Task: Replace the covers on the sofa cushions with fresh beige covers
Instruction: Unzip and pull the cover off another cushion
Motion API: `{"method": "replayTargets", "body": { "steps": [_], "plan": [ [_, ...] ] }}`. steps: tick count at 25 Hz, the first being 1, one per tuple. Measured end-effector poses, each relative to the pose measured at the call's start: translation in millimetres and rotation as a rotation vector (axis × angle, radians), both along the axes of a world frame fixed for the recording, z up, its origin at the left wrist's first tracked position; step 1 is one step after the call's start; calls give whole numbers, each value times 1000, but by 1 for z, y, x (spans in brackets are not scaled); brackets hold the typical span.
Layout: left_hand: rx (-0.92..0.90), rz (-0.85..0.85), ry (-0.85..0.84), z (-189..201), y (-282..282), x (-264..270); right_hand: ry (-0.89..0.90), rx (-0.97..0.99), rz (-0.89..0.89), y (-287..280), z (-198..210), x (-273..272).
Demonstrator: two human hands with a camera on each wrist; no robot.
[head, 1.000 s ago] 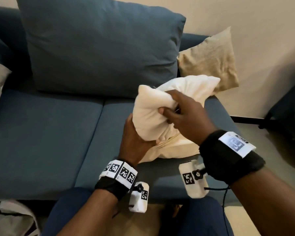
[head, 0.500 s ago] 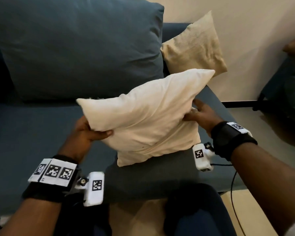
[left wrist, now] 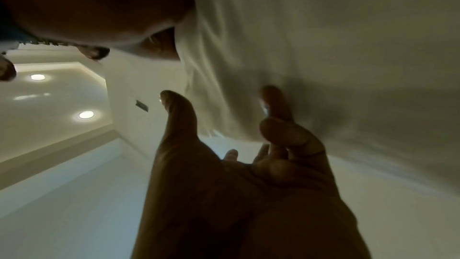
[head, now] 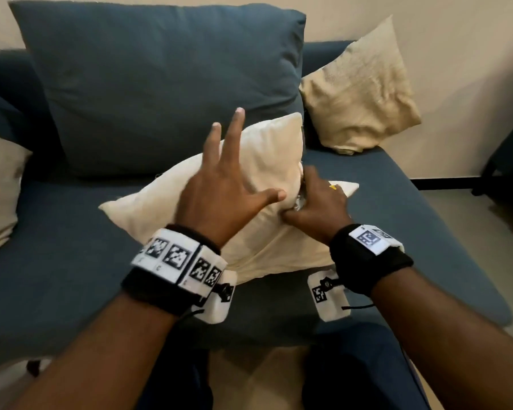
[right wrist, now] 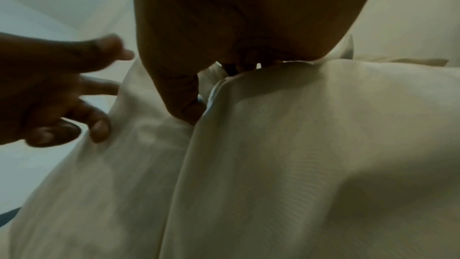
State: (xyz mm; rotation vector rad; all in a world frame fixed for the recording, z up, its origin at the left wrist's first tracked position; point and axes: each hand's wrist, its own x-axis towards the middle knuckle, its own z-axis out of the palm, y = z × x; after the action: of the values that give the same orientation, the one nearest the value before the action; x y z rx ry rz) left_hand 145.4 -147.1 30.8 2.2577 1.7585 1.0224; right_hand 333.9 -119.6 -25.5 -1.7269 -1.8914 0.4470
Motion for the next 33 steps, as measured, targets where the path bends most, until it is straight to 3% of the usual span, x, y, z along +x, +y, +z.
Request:
{"method": "replayTargets", "body": {
  "steps": [2,3,9,16,25,28,30,31,33],
  "plan": [
    [-167,108,63,-6,13,10,-63,7,12,-3,-4,-2],
    [-167,142,81,-8,18,9,-77,-1,15,-5,-8,1],
    [4,68,63,-21,29,-11,-177,-85,76,-1,-29,28],
    [-23,45,-140,-24,36,-36,-56,-254,130,8,-50,61],
    [-3,178,-103,-30,50,-39,22,-368,159,14,-70,91],
    [3,147,-69,-26,41,-29,-96,-401,142,15,-72,89],
    [27,57,20,-23,29,-9,-189,-318,158,14,-62,78],
    [51,4,51,-20,23,3,-120,-250,187,15,-52,70],
    [91,-112,70,-18,17,25,265,-121,233,16,-31,52]
  ]
}}
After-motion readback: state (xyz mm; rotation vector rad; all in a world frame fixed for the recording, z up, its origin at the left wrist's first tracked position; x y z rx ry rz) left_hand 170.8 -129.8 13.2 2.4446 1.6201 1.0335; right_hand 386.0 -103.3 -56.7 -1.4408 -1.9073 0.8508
